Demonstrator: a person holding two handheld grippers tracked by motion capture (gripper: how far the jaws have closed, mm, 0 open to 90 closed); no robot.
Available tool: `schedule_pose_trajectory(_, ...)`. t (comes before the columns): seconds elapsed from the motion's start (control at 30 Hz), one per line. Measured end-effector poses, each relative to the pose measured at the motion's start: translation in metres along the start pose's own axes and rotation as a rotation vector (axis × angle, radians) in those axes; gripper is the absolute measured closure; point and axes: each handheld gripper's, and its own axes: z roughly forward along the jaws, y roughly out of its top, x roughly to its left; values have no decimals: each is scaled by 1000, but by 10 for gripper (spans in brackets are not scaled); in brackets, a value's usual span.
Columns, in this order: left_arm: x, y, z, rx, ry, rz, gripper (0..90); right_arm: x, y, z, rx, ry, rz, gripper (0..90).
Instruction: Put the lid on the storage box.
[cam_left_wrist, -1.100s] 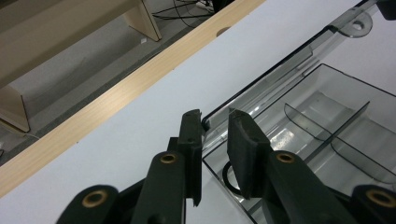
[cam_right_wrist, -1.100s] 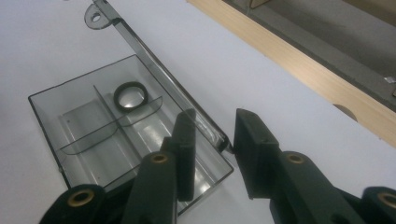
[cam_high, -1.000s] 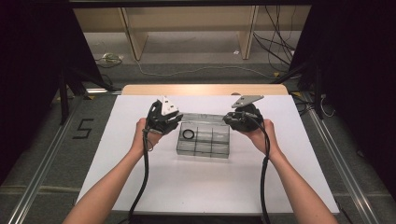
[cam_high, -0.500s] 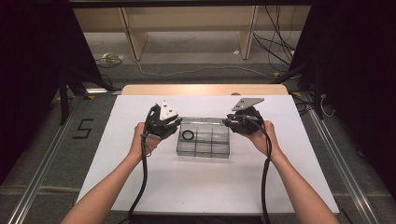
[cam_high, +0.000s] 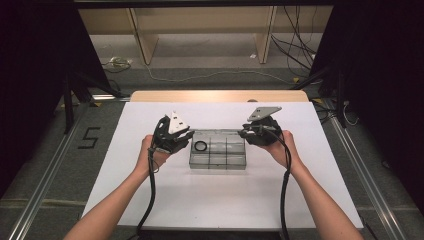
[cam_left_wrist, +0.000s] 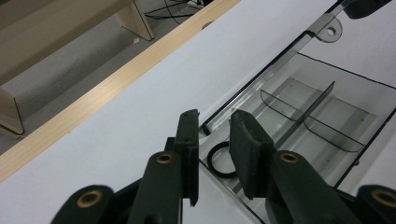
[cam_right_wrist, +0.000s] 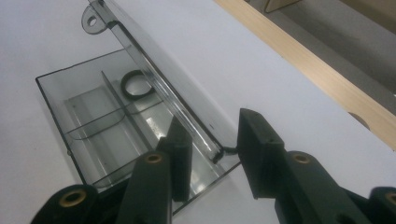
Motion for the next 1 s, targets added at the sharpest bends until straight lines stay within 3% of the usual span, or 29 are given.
schedule_pose_trajectory(0.2,-2,-4,-1,4,-11,-5,711,3,-5,-4,11,1,19,669)
schedule_pose_trajectory(1.0,-14,-17,-10,36,-48,17,708,20,-17,-14,55,2,1,672)
